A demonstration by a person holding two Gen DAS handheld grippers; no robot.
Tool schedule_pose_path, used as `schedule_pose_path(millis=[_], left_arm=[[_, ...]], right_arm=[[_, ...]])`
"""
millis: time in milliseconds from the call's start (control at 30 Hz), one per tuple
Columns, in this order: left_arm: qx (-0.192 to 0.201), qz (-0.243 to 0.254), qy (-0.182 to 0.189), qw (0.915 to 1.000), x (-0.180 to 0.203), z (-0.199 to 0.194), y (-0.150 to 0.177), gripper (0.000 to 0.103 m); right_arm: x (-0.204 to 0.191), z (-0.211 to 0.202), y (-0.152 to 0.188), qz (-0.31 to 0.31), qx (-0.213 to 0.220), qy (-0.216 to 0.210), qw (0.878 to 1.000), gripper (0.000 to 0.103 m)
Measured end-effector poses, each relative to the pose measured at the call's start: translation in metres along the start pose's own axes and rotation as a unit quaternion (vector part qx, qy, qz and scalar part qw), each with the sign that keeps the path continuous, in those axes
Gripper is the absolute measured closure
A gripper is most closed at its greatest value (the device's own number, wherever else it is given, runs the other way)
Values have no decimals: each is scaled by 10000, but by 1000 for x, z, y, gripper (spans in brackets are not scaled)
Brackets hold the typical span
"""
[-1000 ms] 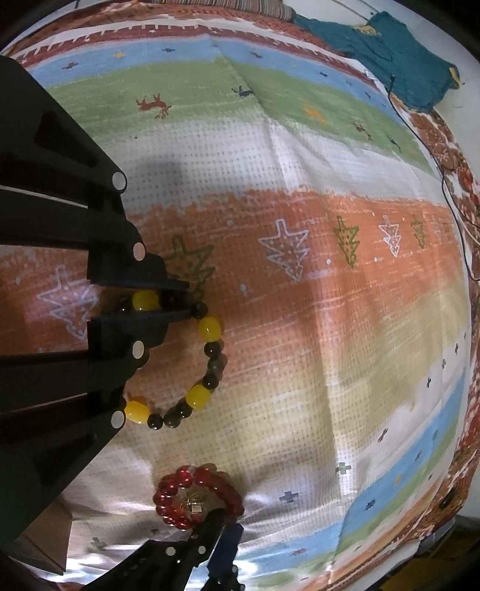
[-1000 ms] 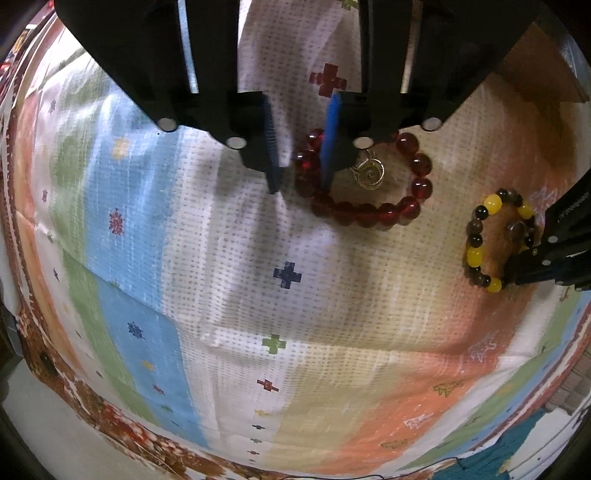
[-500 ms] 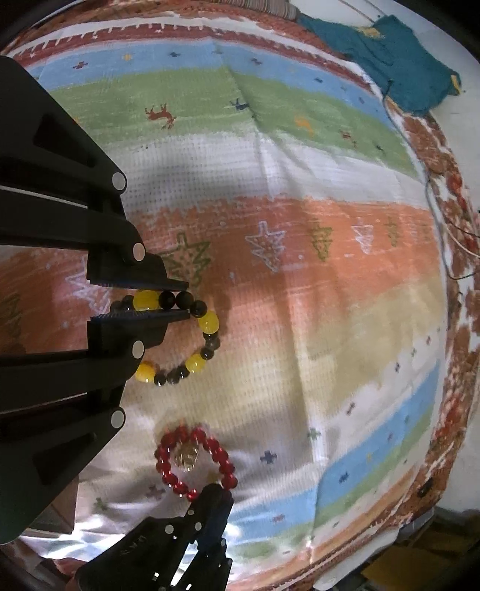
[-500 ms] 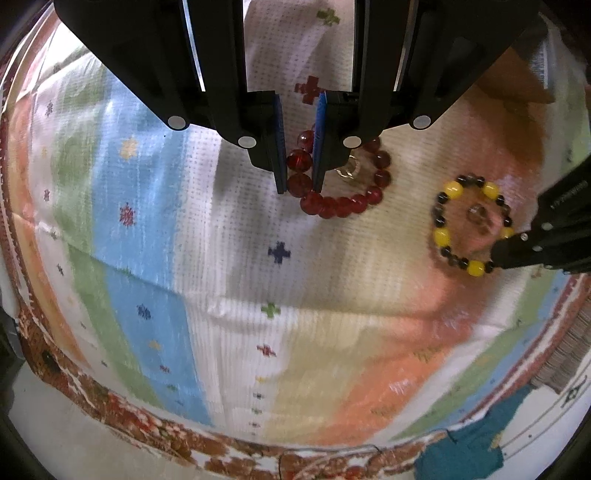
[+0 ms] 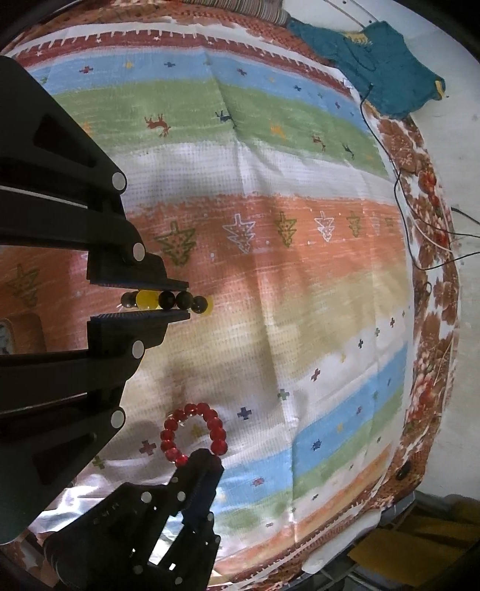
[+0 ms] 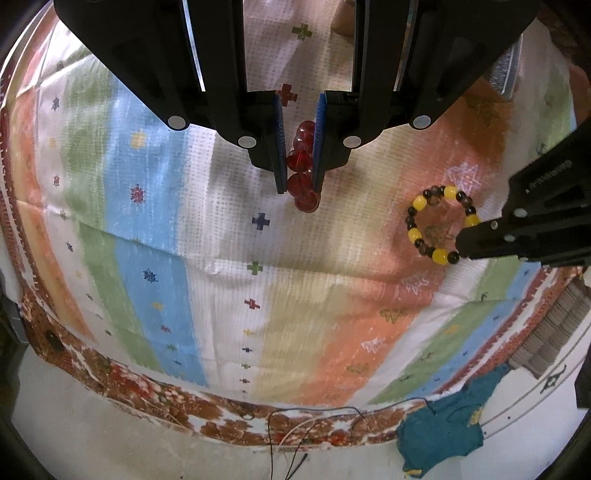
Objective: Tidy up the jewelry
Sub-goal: 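Lift both bracelets and carry them over the silver tin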
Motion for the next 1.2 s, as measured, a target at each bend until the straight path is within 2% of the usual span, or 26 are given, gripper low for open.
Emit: schedule_pose_path(millis=[300, 533, 867, 1200], left_arm=[[143, 70, -17, 9999, 10, -19, 6, 94], [268, -59, -13, 9996, 10, -36, 16, 94], [573, 19, 268, 9980, 31, -72, 29, 94], [646, 67, 399, 9971, 41, -88, 44, 94]], right_arm=[[1, -16, 4, 78, 156, -67, 9998, 89], [5, -36, 8, 234, 342, -103, 9991, 89], [6, -66, 15, 361, 582, -207, 9974, 89], [4, -83, 28, 338, 674, -251, 9968, 89]])
Point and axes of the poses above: each gripper's, at about its wrist camera, not at the fingertips, and z roughly the way its jaws point, x to its right, y to its underside, the point moved 3 cm from there along z, roughly the way its jaws point, and after that the axes turned 13 degrees about y, right-handed, at the moved point
